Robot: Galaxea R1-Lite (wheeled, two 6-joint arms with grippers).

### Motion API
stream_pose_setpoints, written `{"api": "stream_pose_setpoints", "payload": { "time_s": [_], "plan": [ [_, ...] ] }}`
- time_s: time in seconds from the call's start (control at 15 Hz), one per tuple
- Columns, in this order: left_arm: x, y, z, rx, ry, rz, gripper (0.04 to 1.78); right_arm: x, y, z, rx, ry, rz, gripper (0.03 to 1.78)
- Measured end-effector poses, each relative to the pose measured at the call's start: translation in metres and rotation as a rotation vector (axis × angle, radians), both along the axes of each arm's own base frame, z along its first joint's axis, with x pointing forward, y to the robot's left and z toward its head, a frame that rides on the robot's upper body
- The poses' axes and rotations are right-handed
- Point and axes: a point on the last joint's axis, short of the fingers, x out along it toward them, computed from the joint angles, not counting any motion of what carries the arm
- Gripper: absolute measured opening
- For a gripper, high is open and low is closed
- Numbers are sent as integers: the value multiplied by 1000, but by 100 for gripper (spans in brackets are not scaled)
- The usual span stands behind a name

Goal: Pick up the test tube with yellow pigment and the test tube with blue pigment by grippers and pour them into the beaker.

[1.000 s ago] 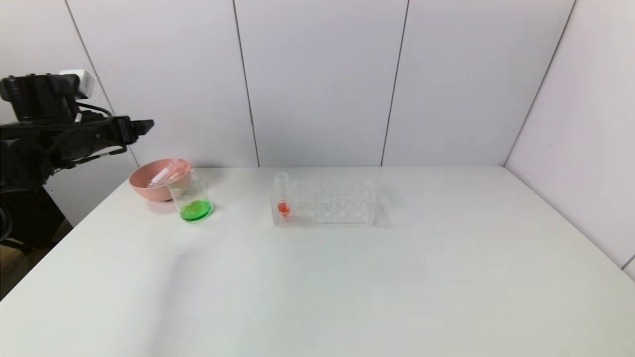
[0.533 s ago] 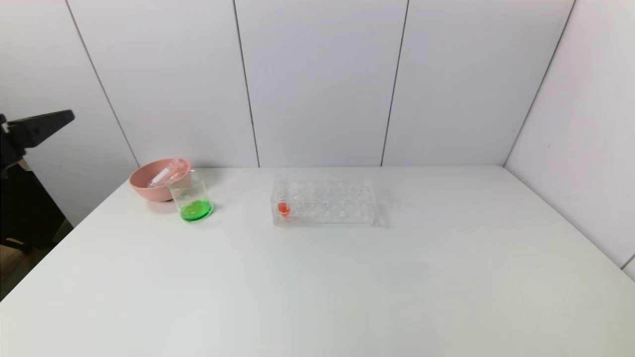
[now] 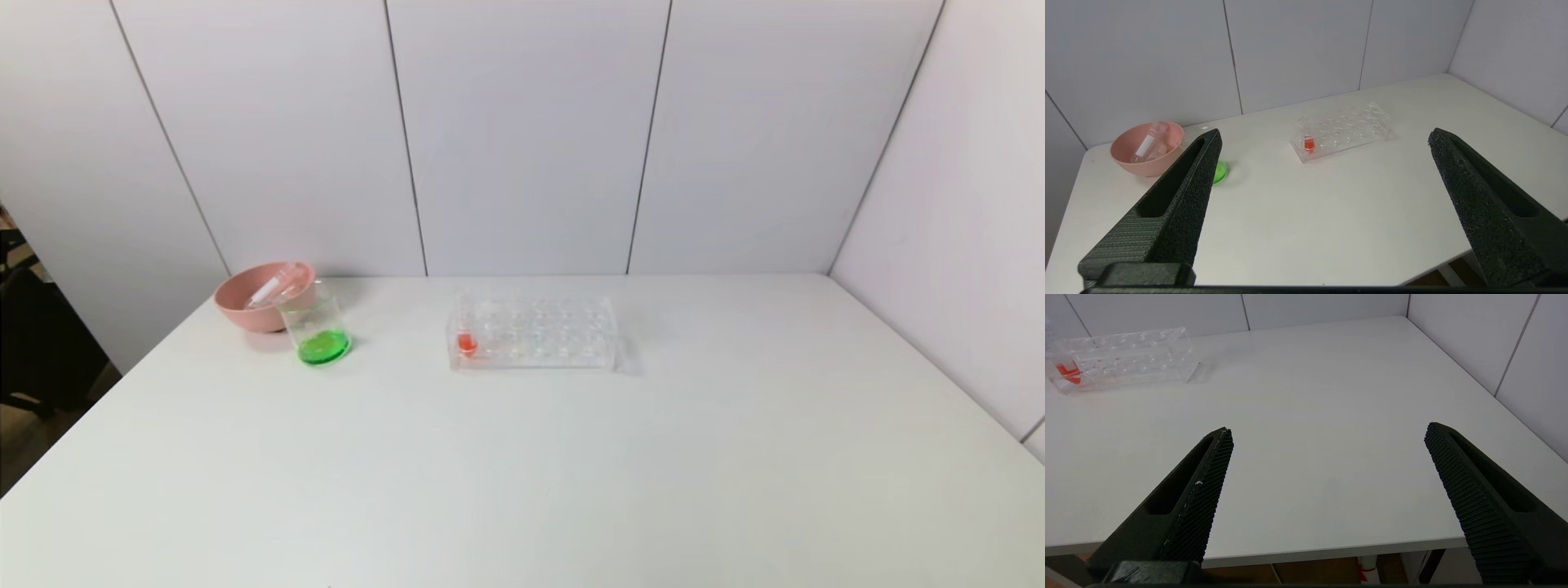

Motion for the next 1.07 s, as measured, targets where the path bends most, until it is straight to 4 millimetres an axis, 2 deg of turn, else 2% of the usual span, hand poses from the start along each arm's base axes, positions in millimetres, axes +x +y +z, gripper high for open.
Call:
{"api": "stream_pose_setpoints", "payload": {
  "time_s": [0.2,0.33,0.73,0.93,1.07],
  "plan": [
    [-26,-1,-40,16,-14,-25,176,0,0,0,0,0,0,171],
    [-31,1,-72,34,-8,-16,176,0,0,0,0,0,0,171],
    [-2,9,-171,74,18,231,176,0,0,0,0,0,0,171],
    [-7,12,-203,76,-1,337,176,0,0,0,0,0,0,171],
    [-8,14,-220,80,57,398,176,0,0,0,0,0,0,171]
  ]
}}
